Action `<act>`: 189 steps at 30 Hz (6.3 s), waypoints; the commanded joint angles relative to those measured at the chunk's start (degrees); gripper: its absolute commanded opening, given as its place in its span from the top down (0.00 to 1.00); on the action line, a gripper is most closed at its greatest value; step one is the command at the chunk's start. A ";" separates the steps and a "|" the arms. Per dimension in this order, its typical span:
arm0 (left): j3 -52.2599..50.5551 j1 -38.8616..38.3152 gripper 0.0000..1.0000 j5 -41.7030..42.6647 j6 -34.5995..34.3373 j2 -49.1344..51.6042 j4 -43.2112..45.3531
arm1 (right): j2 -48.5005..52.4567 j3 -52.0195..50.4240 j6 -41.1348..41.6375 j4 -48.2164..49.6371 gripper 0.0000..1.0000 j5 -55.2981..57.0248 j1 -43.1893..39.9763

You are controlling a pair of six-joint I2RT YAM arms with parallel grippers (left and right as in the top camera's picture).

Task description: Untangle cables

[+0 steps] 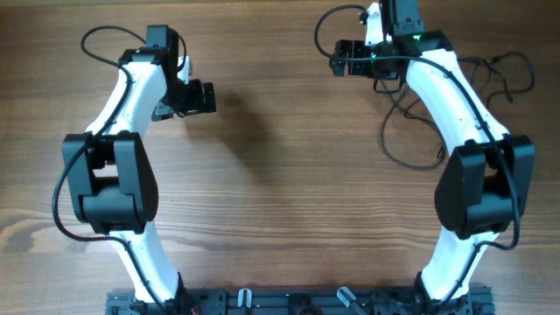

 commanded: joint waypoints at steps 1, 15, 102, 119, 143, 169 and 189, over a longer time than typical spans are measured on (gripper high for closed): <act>-0.52 -0.15 0.00 -0.96 -0.13 0.20 -0.04 | -7.52 -0.46 0.35 0.37 0.00 0.92 0.22; -0.52 -0.15 0.00 -0.96 -0.13 0.20 -0.04 | -32.83 -0.46 0.37 0.33 0.00 0.92 0.22; -0.52 -0.15 0.00 -0.96 -0.13 0.20 -0.04 | -115.75 -97.11 -13.05 81.68 0.00 8.24 -7.30; -0.52 -0.15 0.00 -0.96 -0.13 0.20 -0.04 | -115.80 -97.18 -8.94 40.76 0.00 13.53 -7.30; -0.52 -0.15 0.00 -0.96 -0.13 0.20 -0.02 | -115.80 -97.18 -8.76 40.76 0.00 12.96 -7.30; -0.52 -0.15 0.00 -0.96 -0.13 0.20 -0.04 | -115.73 -97.18 -8.74 40.76 0.00 12.96 -7.30; -0.52 -1.27 0.00 -0.96 -0.13 -0.20 -0.04 | -115.73 -97.18 -8.74 40.76 0.00 12.96 -7.30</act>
